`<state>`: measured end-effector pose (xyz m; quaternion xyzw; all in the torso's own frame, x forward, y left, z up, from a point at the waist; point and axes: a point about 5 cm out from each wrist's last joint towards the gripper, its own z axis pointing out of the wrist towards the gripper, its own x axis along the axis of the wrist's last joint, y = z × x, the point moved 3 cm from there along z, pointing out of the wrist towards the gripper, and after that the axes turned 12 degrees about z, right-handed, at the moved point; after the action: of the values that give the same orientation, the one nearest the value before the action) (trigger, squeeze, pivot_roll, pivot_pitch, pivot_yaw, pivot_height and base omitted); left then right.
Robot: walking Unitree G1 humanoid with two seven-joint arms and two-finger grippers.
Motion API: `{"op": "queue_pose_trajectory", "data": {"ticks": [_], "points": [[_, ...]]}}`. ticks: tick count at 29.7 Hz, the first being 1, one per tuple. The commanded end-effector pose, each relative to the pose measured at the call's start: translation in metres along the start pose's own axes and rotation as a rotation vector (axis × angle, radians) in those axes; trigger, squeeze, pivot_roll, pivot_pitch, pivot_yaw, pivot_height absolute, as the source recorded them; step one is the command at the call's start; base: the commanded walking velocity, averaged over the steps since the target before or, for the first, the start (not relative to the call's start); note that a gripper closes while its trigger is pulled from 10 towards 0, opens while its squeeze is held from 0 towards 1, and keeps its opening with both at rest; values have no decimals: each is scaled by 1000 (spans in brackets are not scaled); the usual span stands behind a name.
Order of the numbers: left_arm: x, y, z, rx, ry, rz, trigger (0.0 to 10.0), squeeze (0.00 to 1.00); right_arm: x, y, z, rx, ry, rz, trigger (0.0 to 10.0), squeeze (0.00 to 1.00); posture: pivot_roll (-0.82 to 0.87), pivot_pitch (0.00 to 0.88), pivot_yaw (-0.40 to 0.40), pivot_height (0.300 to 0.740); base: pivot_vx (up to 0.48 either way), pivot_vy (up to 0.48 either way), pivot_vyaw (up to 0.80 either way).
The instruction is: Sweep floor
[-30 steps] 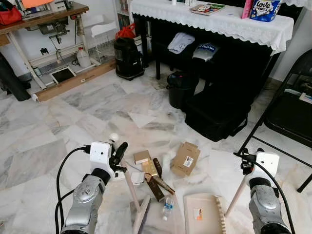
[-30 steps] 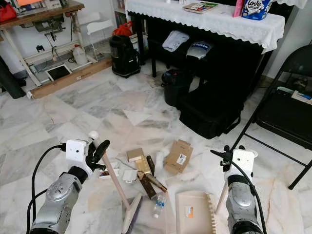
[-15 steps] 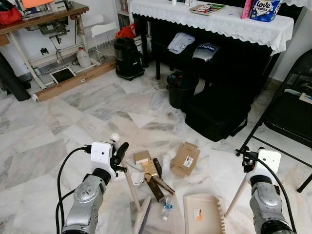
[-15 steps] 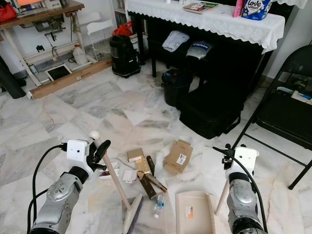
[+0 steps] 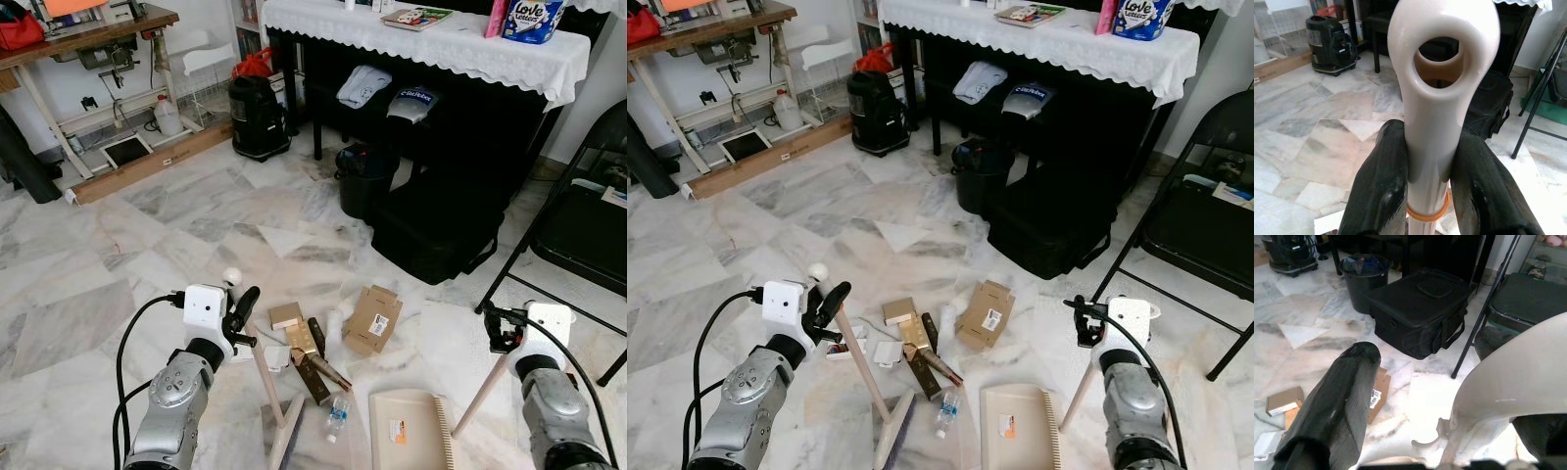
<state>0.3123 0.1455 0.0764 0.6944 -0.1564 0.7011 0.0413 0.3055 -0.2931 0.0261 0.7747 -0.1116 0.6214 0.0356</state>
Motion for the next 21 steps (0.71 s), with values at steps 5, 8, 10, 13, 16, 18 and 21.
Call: {"op": "queue_pose_trajectory", "data": {"ticks": [5, 8, 10, 13, 16, 18, 21], "points": [[5, -3, 3, -3, 9, 15, 10000, 0, -3, -1, -1, 35, -21, 20, 10000, 1000, 92, 0, 46, 740, 0, 0, 0], [4, -3, 2, -3, 8, 15, 10000, 0, -5, -4, -1, 59, -33, 21, 10000, 1000, 92, 0, 46, 740, 0, 0, 0], [4, -3, 2, -2, 7, 16, 10000, 0, -4, -6, -1, 74, -30, 17, 10000, 1000, 91, 0, 45, 740, 0, 0, 0], [4, -3, 2, -3, 5, 19, 10000, 0, -4, -4, -1, 62, -30, 6, 10000, 1000, 90, 0, 46, 740, 0, 0, 0], [3, -3, 2, -5, 2, 26, 10000, 0, -3, -1, -2, 56, -32, -1, 10000, 0, 89, 0, 44, 740, 0, 0, 0], [3, -2, 2, -7, 2, 31, 10000, 0, -3, -1, -2, 56, -32, -3, 10000, 0, 89, 0, 45, 740, 0, -142, 0], [2, -2, 2, -6, 1, 30, 10000, 0, -2, 2, -2, 50, -34, -7, 10000, 0, 90, 0, 43, 740, 0, -413, 0]]}}
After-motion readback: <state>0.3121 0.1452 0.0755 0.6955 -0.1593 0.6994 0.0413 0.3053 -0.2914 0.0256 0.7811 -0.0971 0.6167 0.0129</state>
